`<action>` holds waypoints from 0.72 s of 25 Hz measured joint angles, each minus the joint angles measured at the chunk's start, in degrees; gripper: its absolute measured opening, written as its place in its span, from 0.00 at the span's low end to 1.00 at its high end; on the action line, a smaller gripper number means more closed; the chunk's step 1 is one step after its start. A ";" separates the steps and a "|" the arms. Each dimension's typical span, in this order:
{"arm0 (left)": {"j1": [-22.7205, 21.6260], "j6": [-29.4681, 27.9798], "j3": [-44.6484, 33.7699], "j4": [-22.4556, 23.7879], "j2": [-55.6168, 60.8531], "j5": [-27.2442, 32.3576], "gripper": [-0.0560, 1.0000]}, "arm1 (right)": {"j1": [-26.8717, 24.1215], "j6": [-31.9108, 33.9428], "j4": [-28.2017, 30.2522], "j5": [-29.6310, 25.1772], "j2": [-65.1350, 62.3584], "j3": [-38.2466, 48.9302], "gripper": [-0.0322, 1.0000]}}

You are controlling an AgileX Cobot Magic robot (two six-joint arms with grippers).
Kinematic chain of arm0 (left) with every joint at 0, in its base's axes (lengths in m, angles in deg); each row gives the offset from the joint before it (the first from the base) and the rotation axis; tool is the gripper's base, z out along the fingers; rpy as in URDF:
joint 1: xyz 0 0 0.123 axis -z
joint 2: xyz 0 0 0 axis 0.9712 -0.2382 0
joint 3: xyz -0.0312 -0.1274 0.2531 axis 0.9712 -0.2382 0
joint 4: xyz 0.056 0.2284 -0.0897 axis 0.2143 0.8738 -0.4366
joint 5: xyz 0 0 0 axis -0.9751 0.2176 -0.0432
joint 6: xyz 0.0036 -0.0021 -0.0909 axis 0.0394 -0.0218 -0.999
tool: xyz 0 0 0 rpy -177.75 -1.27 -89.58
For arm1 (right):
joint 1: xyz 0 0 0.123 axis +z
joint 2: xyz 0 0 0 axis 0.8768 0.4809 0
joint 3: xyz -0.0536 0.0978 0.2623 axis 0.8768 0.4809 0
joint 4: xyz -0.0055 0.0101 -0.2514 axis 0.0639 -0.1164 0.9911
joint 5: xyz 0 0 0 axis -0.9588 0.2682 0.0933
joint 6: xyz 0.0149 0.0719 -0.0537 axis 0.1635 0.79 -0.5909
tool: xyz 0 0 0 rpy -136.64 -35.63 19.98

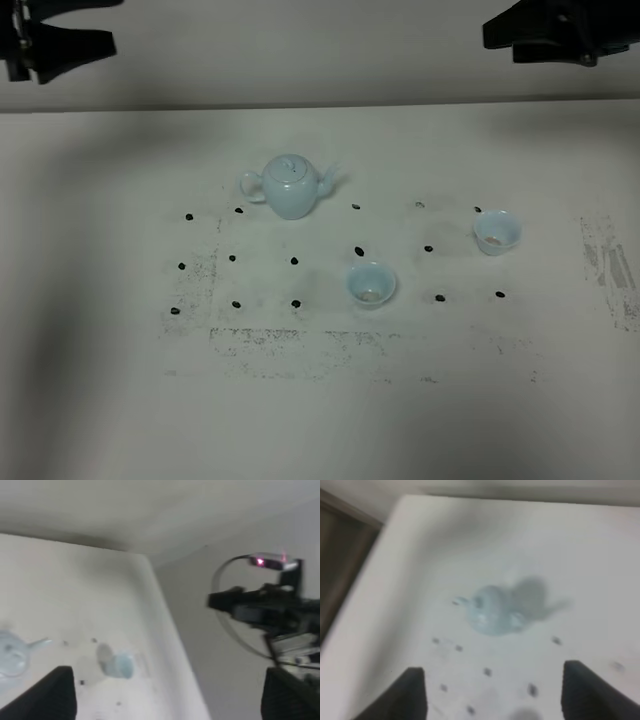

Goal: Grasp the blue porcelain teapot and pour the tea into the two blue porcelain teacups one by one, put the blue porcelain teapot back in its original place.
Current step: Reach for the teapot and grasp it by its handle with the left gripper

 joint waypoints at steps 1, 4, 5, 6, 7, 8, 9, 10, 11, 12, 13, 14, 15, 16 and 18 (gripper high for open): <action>-0.72 -0.27 0.00 1.52 1.68 0.00 0.74 | -0.07 1.46 3.46 -0.07 -1.87 0.00 0.56; -3.20 -0.77 0.00 4.65 7.41 0.00 0.74 | -0.07 5.71 12.98 -0.19 -7.48 0.08 0.56; -4.13 -0.95 0.00 5.46 9.34 0.00 0.74 | -0.07 7.17 15.30 -0.19 -9.71 0.50 0.56; -4.98 -1.20 0.00 6.09 11.25 0.00 0.74 | -0.07 8.22 17.76 -0.19 -12.10 1.41 0.56; -5.85 -1.44 0.00 6.85 13.09 0.00 0.74 | -0.07 9.41 20.18 -0.24 -14.21 2.43 0.56; -6.47 -1.62 0.00 7.90 14.55 0.00 0.74 | -0.07 10.34 22.56 -0.30 -16.77 3.87 0.56; -7.16 -1.82 0.00 9.15 16.25 0.00 0.74 | -0.07 11.25 24.39 -0.30 -19.34 5.48 0.56; -7.73 -2.10 0.00 10.20 17.84 0.06 0.74 | -0.07 12.05 26.42 -0.36 -21.91 7.31 0.56; -8.08 -2.65 0.00 11.69 19.27 0.06 0.74 | -0.07 12.82 28.37 -0.36 -24.13 8.95 0.56; -8.25 -3.32 0.00 13.50 20.40 -0.05 0.74 | -0.07 13.63 29.78 -0.36 -26.81 11.04 0.56; -8.31 -3.85 0.00 15.19 21.63 -0.20 0.74 | -0.07 14.22 31.37 -0.36 -29.63 13.30 0.56; -8.32 -4.63 0.00 17.23 22.69 -0.51 0.74 | -0.07 14.94 32.78 -0.36 -32.14 15.74 0.56; -8.32 -5.40 0.00 19.27 23.48 -1.00 0.74 | -0.07 15.68 33.96 -0.36 -35.26 18.00 0.56; -8.32 -6.26 0.00 21.38 24.27 -1.61 0.74 | -0.07 16.47 34.98 -0.42 -38.56 20.94 0.56; -8.32 -8.68 0.00 25.52 25.58 -3.11 0.74 | -0.07 17.80 37.10 0.18 -44.83 26.70 0.56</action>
